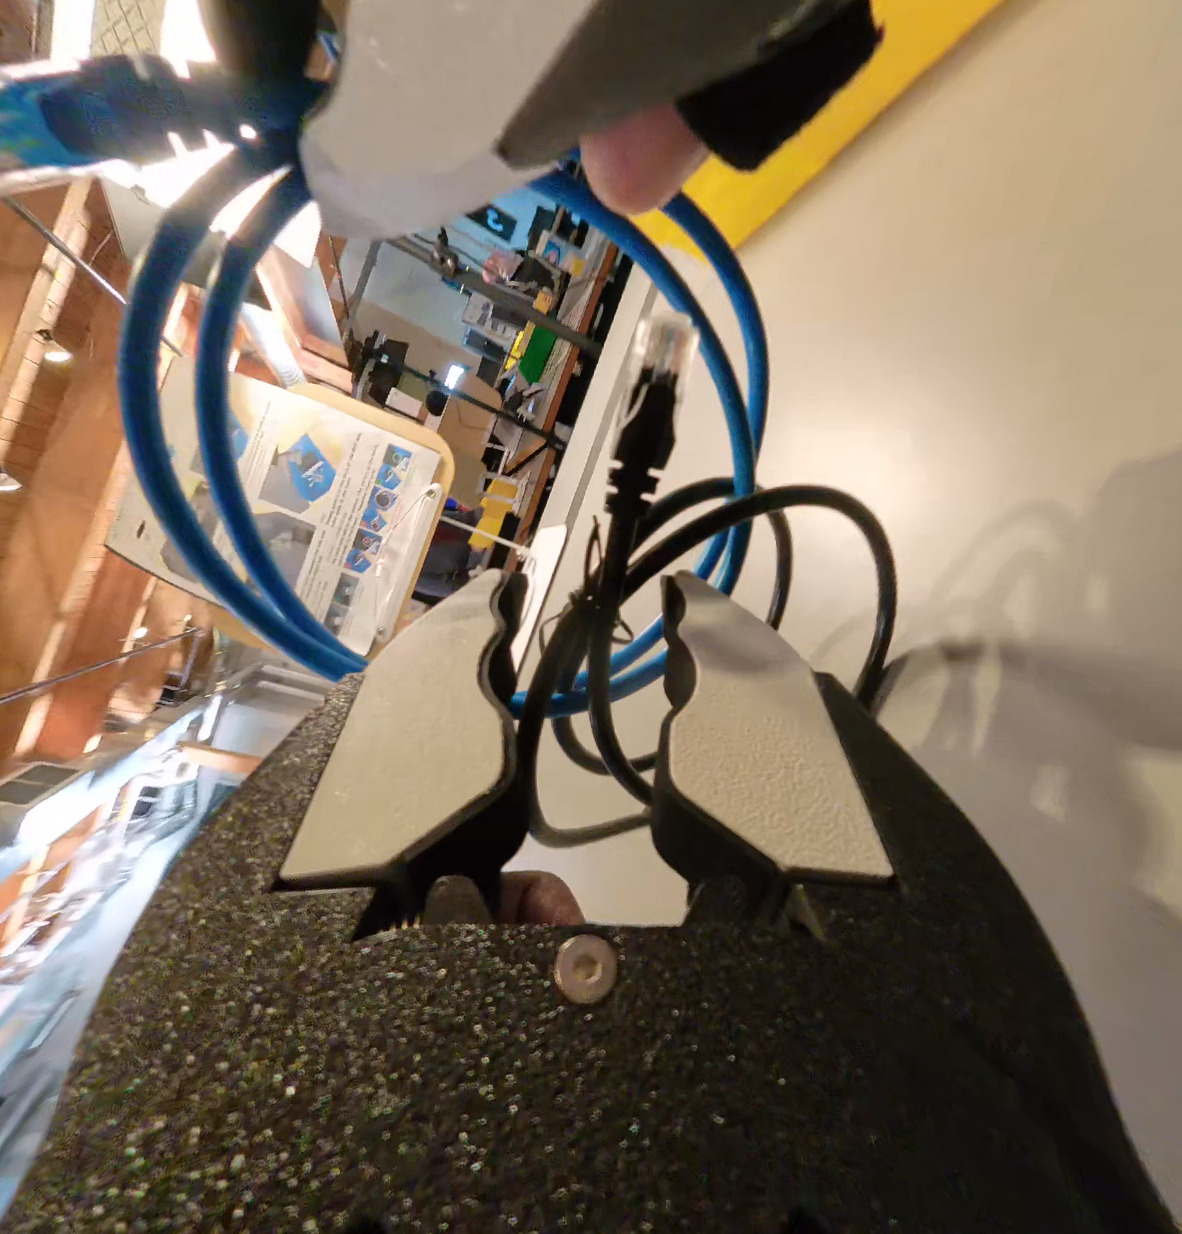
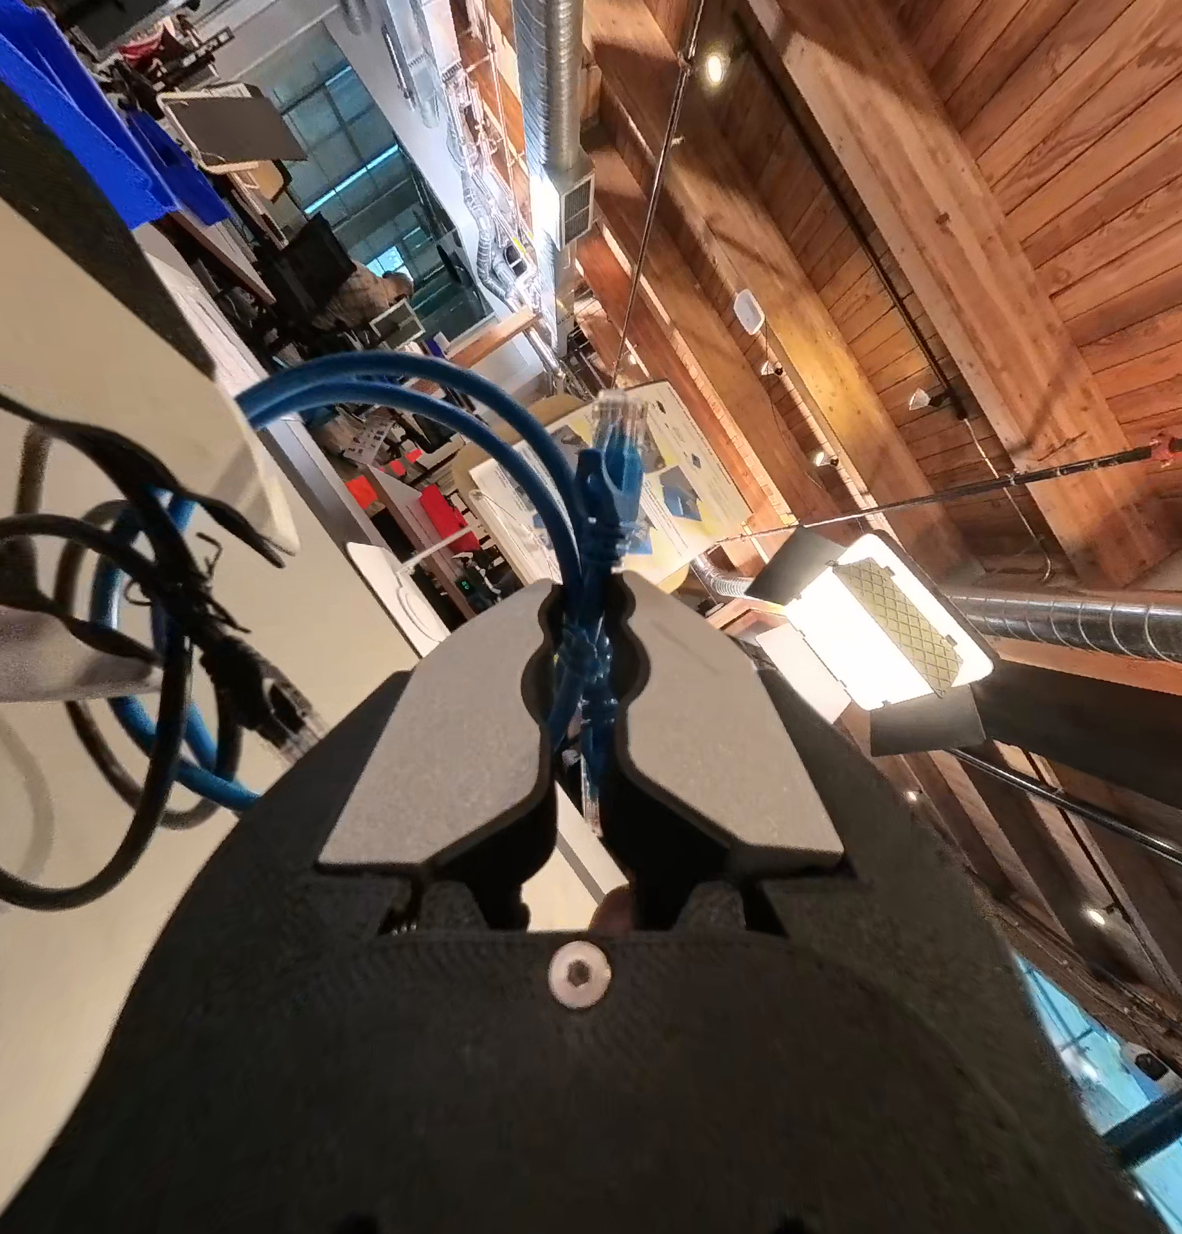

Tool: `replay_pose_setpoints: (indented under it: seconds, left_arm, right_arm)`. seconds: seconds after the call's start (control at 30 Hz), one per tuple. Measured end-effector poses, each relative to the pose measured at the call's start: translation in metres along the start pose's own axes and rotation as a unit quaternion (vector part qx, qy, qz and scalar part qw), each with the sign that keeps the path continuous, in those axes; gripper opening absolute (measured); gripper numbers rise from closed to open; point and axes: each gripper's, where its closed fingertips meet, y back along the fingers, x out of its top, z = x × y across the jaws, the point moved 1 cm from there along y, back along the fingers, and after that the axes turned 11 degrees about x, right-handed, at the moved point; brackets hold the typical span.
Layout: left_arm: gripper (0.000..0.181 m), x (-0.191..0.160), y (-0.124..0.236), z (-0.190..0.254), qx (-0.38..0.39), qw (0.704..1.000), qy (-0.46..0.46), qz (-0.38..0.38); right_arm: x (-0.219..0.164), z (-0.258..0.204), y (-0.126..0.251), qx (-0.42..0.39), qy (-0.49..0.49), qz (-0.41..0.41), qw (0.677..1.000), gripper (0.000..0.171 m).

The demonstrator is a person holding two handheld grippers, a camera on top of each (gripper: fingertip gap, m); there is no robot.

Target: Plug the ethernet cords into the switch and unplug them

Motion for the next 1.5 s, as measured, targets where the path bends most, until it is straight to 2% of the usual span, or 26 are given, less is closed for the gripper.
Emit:
replay_pose_setpoints:
  seconds: [0.1,0.2,0.4,0.53,0.67,0.77,0.9,0.97,1.03,1.1,1.3,1.4,1.5]
  left_arm:
    - [0.023,-0.008,-0.002,-0.001,0.018,0.999,-0.032,-0.014]
    - [0.021,-0.002,0.0,-0.006,0.038,0.999,-0.023,0.006]
    - [0.018,0.019,0.011,-0.027,0.073,0.99,0.079,0.087]
    - [0.018,0.014,0.015,-0.042,0.094,0.981,0.137,0.103]
    - [0.016,0.011,0.024,-0.068,0.111,0.949,0.259,0.139]
    - [0.016,0.003,0.034,-0.094,0.121,0.908,0.365,0.167]
    - [0.016,-0.024,0.04,-0.12,0.124,0.855,0.474,0.173]
    - [0.016,-0.04,0.04,-0.126,0.13,0.843,0.496,0.16]
    - [0.016,-0.055,0.034,-0.123,0.131,0.854,0.488,0.127]
    - [0.016,-0.069,0.029,-0.119,0.139,0.864,0.473,0.101]
    - [0.015,-0.096,0.01,-0.09,0.126,0.866,0.478,0.072]
    - [0.016,-0.1,0.0,-0.074,0.095,0.877,0.471,0.033]
    - [0.016,-0.097,-0.004,-0.064,0.076,0.886,0.456,0.023]
  right_arm:
    - [-0.001,-0.003,-0.002,0.004,0.005,-0.003,1.0,0.012]
    - [-0.009,-0.006,-0.006,0.005,0.013,-0.021,1.0,0.012]
    - [-0.039,-0.024,-0.021,0.043,0.01,-0.067,0.997,0.012]
    - [-0.051,-0.033,-0.027,0.079,-0.039,-0.066,0.994,0.012]
    - [-0.062,-0.041,-0.031,0.11,-0.084,-0.069,0.988,0.012]
    - [-0.082,-0.048,-0.036,0.117,-0.069,-0.109,0.985,0.012]
    - [-0.096,-0.051,-0.038,0.125,-0.099,-0.123,0.98,0.011]
    - [-0.1,-0.048,-0.037,0.129,-0.11,-0.125,0.978,0.012]
    - [-0.104,-0.044,-0.035,0.129,-0.113,-0.13,0.977,0.012]
    - [-0.109,-0.035,-0.033,0.118,-0.11,-0.137,0.977,0.012]
    - [-0.118,0.026,-0.008,0.044,-0.131,-0.131,0.982,0.011]
    - [-0.129,0.079,0.02,-0.03,-0.161,-0.122,0.979,0.012]
    - [-0.162,0.135,0.062,-0.126,-0.23,-0.126,0.957,0.012]
